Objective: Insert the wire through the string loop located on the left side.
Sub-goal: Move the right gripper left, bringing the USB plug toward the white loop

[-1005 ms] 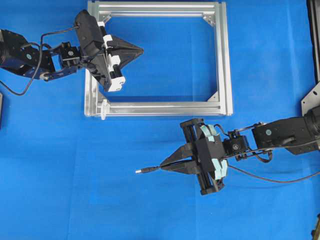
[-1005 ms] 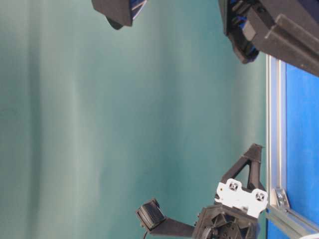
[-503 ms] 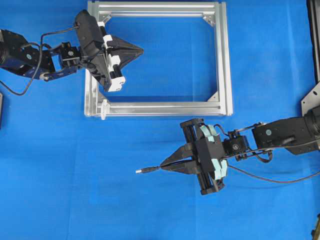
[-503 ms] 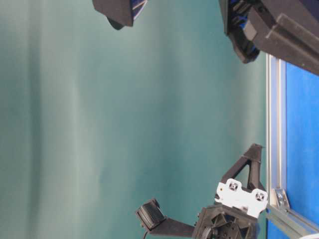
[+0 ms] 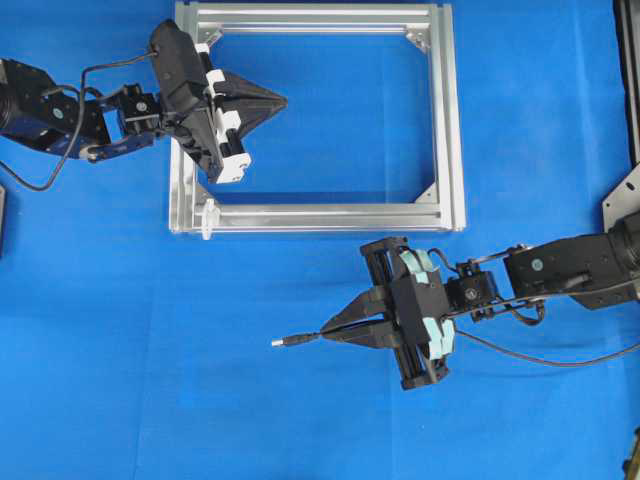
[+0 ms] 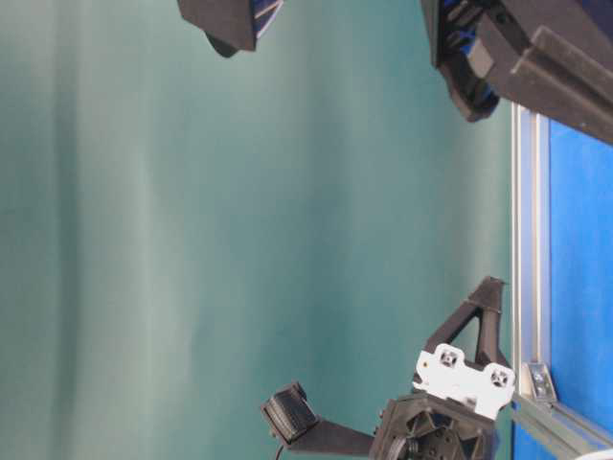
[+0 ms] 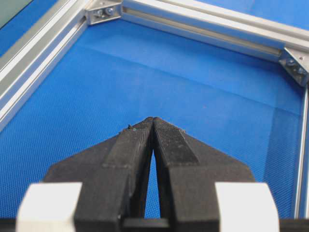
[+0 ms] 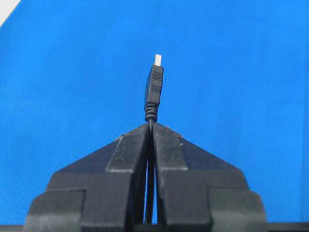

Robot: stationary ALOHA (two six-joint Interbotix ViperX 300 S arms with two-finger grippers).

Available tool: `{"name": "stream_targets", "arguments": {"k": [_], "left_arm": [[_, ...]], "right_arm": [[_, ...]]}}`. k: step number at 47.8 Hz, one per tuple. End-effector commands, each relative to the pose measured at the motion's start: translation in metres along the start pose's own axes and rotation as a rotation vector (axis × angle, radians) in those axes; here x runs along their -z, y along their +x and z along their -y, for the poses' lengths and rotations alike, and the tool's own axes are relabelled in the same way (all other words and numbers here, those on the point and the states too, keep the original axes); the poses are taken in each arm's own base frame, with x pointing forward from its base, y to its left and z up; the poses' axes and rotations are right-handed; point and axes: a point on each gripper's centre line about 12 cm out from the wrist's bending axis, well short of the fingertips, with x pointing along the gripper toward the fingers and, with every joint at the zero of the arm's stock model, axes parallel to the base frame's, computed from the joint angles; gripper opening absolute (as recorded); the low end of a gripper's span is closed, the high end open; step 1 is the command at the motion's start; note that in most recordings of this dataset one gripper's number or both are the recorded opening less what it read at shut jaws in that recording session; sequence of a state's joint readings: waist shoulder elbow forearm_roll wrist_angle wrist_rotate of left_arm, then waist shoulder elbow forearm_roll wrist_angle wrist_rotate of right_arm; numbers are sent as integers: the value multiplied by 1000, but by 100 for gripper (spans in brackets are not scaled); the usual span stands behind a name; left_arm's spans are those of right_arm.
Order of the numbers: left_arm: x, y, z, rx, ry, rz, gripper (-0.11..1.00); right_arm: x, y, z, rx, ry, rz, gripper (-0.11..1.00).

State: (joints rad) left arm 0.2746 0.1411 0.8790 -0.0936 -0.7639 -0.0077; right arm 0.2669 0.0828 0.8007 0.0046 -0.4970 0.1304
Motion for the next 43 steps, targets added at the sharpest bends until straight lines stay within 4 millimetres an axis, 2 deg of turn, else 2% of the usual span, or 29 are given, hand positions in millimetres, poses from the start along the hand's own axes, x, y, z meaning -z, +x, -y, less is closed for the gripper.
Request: {"name": "stream_targets", "arguments": {"k": [1,13,35,43], "left_arm": [[-16,-2,1,5,-2,47,0],[-16,-2,1,4,-3,47,0],[-16,-2,1,4,-2,47,0],[-16,-2,1,4,-3,47,0]], "right_arm": [[-11,-3,-1,-4,2,32,0],[-9,-5,17,41,19,29,0],[-7,-17,89,218,85,33,0],[-2,-23,106,263,99,25,0]]}}
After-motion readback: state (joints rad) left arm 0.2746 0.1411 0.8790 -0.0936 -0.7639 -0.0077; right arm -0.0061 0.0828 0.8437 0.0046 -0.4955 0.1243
